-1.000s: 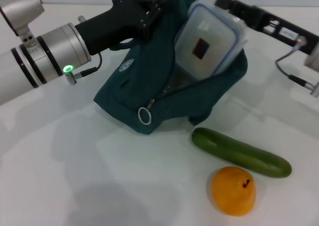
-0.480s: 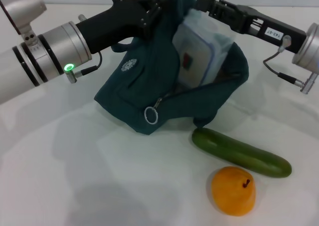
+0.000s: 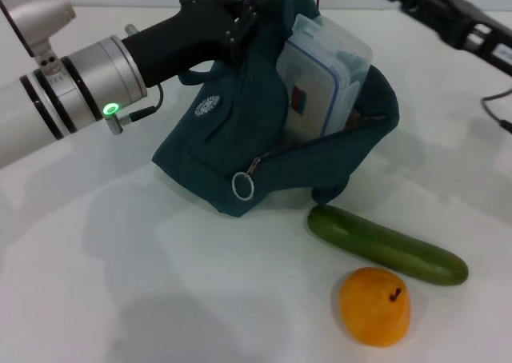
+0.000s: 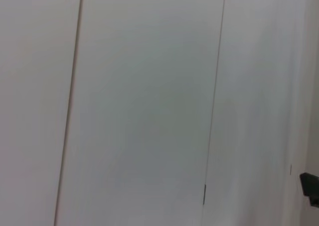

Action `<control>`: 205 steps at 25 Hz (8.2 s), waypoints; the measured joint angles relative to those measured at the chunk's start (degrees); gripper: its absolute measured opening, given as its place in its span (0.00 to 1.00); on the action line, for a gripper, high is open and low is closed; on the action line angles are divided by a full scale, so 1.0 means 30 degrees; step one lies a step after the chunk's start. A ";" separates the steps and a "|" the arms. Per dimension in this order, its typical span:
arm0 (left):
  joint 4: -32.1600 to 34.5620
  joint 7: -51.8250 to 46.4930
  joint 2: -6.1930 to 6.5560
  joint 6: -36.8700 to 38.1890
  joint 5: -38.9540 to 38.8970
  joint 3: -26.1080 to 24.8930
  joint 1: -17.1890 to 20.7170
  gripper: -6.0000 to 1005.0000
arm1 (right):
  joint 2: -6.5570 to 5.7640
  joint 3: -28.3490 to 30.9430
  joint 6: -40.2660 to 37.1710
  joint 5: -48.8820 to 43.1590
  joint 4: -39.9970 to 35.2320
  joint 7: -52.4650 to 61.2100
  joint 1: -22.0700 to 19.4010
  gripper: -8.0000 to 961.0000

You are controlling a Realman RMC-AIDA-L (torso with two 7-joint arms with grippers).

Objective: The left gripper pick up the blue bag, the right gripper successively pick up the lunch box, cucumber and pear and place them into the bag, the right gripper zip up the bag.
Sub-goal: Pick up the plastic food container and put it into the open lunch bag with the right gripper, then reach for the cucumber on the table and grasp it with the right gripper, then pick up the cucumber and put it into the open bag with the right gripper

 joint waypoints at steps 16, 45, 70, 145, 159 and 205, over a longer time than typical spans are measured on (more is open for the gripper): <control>0.0049 0.0001 0.0000 0.0025 -0.0062 0.0003 -0.0029 0.05 | -0.0360 0.0168 0.2354 -0.2058 0.0452 0.0237 -0.0340 0.59; 0.0072 0.0002 -0.0013 0.0179 -0.0291 0.0248 0.0019 0.05 | -0.0023 0.0753 0.2602 -0.3012 0.1618 0.0567 0.0099 0.57; 0.0008 0.0224 0.0018 0.0042 -0.0173 0.0263 0.0433 0.05 | -0.0195 0.0616 0.0251 -1.8197 -1.1705 1.1449 -0.2574 0.80; -0.0031 0.0939 -0.0061 -0.0495 -0.0997 0.0233 -0.0413 0.05 | 0.0277 -0.8347 0.1254 -2.6490 -0.9861 1.9165 0.6133 0.63; 0.0063 0.1099 -0.0002 -0.0367 -0.1397 0.0218 0.0113 0.05 | -0.0151 -0.0054 -0.2247 -2.6521 -1.5413 1.7958 0.0813 0.62; -0.0262 0.1801 -0.0060 -0.0499 -0.2254 0.0733 -0.0448 0.05 | 0.0289 0.6083 -0.2707 -0.6051 0.2628 -0.5352 0.4272 0.69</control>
